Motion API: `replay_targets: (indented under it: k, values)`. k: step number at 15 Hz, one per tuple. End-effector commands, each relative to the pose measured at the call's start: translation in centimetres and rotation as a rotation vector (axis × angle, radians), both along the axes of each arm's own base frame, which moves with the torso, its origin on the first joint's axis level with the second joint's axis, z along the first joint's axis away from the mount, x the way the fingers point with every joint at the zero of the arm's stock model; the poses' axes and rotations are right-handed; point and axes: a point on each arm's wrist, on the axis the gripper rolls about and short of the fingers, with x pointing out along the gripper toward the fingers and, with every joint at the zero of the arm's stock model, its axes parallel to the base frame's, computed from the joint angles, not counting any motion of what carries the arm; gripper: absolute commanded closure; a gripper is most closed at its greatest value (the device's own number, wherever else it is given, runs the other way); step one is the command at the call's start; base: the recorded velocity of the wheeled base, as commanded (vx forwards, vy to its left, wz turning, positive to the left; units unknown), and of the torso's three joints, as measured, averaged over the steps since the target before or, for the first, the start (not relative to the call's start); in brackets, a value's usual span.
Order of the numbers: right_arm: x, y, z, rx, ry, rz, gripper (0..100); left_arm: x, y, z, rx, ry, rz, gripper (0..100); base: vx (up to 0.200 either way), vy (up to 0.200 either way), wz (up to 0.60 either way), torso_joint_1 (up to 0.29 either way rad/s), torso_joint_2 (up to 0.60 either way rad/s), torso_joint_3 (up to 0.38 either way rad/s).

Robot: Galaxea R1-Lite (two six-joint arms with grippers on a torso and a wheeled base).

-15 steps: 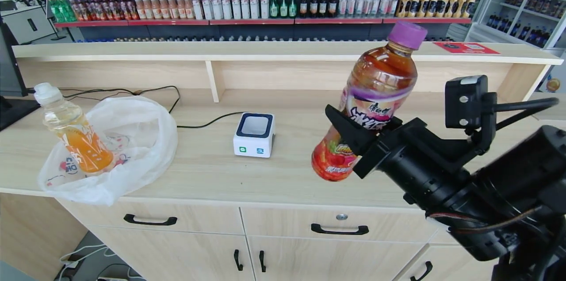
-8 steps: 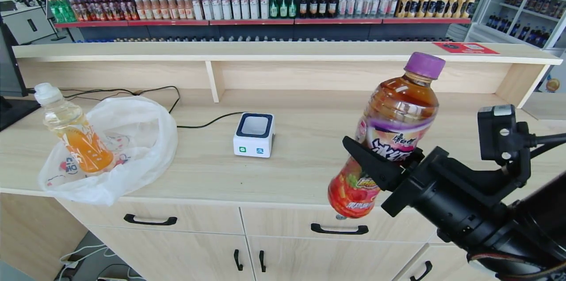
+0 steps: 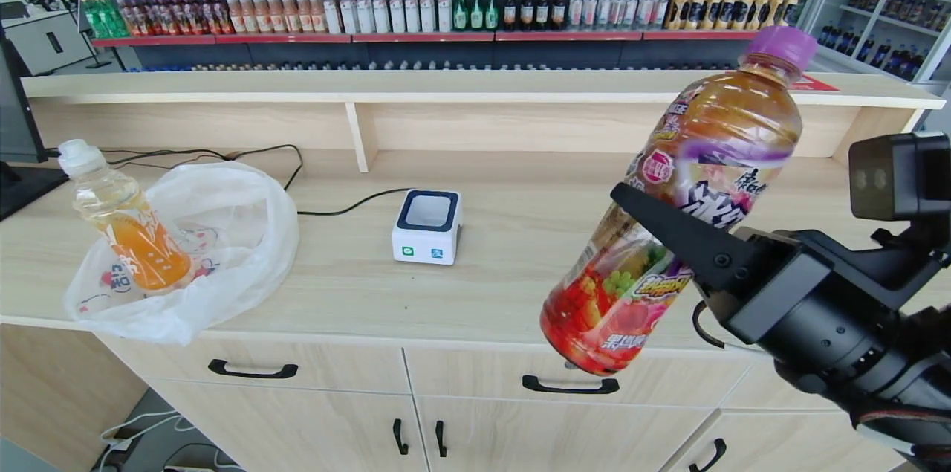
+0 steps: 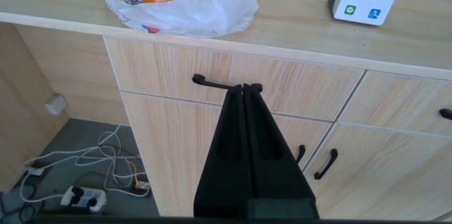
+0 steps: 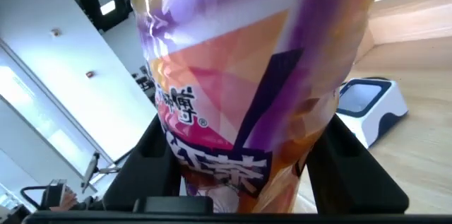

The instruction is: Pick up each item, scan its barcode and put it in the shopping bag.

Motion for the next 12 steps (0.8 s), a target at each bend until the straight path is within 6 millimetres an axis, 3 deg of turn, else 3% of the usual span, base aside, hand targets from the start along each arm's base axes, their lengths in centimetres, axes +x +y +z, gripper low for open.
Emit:
replay_targets:
  k: [1,6,12]
  values:
    - [-0.5,-0.4,0.6,0.028,-0.006,0.031,100,0.0,0.0,0.0,0.0,0.001,0.0,100,0.0,0.0,0.0,0.0,0.0,0.0]
    - [-1.7,-0.8,1.8,0.157,0.09,0.151,100,0.0,0.0,0.0,0.0,-0.001,0.0,100,0.0,0.0,0.0,0.0,0.0,0.0]
    - [-4.3,-3.1,1.6,0.254,0.201,0.237,100,0.0,0.0,0.0,0.0,0.001,0.0,100,0.0,0.0,0.0,0.0,0.0,0.0]
